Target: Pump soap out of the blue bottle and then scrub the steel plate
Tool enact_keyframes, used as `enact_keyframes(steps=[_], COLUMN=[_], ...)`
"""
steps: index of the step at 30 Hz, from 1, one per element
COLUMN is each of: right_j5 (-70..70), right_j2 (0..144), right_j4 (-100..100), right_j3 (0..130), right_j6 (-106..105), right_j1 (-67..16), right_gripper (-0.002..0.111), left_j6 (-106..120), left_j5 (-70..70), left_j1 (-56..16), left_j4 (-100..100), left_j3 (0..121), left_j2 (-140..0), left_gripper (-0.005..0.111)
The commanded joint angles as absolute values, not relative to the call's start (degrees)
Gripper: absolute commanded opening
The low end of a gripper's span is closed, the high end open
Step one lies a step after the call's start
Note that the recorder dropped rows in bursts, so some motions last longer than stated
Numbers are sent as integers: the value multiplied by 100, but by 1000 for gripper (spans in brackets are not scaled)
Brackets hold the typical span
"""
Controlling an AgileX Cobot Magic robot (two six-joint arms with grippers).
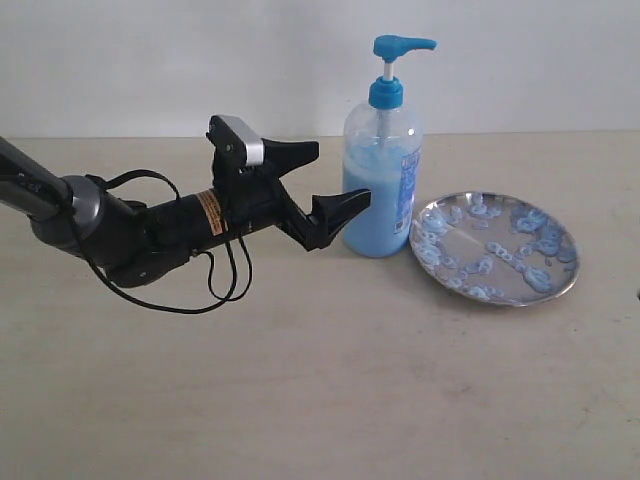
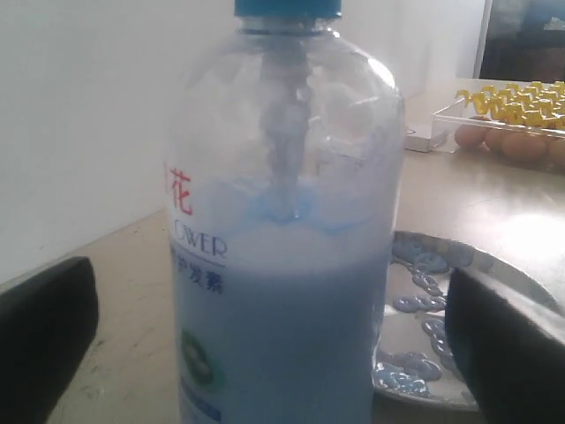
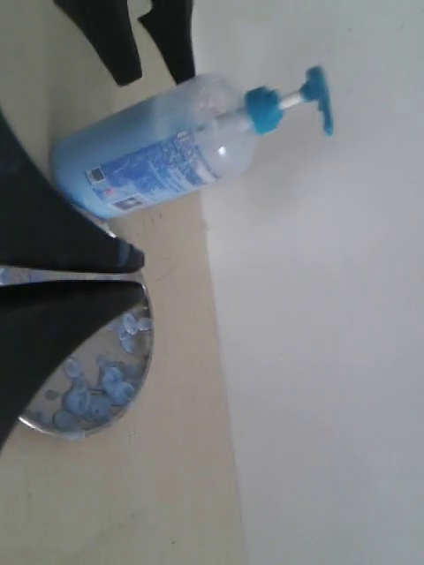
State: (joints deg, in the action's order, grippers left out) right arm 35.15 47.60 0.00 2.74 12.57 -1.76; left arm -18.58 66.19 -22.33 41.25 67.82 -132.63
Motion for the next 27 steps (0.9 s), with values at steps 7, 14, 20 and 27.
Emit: enact_keyframes(steps=[7, 14, 20, 27], right_j5=[4469, 4423, 4135, 4158], right_j2=[9553, 10540, 11480, 11890], right_j4=[-32, -1324, -1377, -3056], right_j3=[3675, 4756, 5687, 5884], right_j6=[1438, 1856, 2393, 3360], right_j1=[-185, -185, -185, -185], right_gripper=[0, 0, 0, 0], left_j6=[-1847, -1319, -1329, -1419], left_j5=[6579, 6414, 6242, 6066], left_j1=[-2268, -2268, -2355, -2634], left_j4=[4181, 4181, 4181, 4181], left_j3=[6825, 6874, 7221, 7464], left_j2=[-13247, -13247, -13247, -13247], left_gripper=[108, 108, 108, 108])
